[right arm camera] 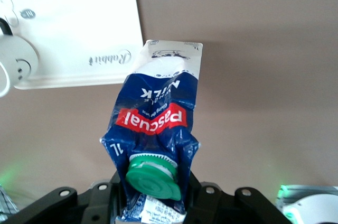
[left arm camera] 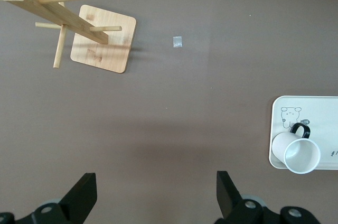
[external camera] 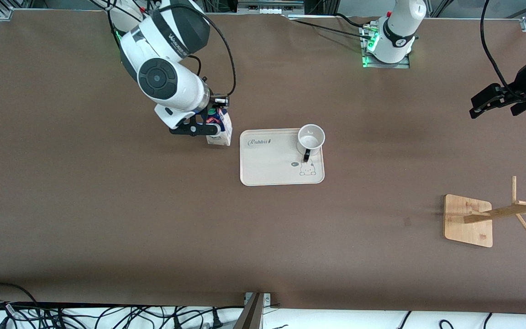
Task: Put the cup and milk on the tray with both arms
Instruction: 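Lift the milk carton with the right gripper while the left gripper withdraws, then carry the milk carton onto the tray beside the mug and release it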
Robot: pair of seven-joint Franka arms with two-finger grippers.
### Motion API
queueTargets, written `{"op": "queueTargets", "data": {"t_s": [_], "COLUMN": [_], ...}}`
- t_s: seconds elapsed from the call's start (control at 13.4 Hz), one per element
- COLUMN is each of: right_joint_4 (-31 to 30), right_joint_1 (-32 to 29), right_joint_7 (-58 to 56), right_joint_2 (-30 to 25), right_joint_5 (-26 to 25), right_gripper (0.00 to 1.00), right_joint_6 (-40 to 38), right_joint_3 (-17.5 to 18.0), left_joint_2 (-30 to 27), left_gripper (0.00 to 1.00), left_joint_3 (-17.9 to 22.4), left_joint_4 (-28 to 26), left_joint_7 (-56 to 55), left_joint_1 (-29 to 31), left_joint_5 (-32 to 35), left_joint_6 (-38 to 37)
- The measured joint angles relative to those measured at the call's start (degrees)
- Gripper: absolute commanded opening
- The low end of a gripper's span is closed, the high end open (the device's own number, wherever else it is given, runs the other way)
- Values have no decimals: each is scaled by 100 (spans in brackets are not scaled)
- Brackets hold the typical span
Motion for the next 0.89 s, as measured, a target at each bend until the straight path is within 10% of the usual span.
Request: {"op": "queueTargets", "data": {"t_s": [0.89], "right_joint_4": [846], "right_joint_1": [429], "right_joint_7": [-1177], "right_joint_2": [1225], "right_joint_5": [-229], "right_gripper": [39], "right_joint_6": [1316], "right_joint_3": [-28], "left_joint_2": [1], "left_gripper": [100], "left_joint_3": [-121], "left_joint_4": [17], "left_joint_7": [0], "left_joint_1": [-20], "left_joint_5": [0], "left_joint_6": [-1]}}
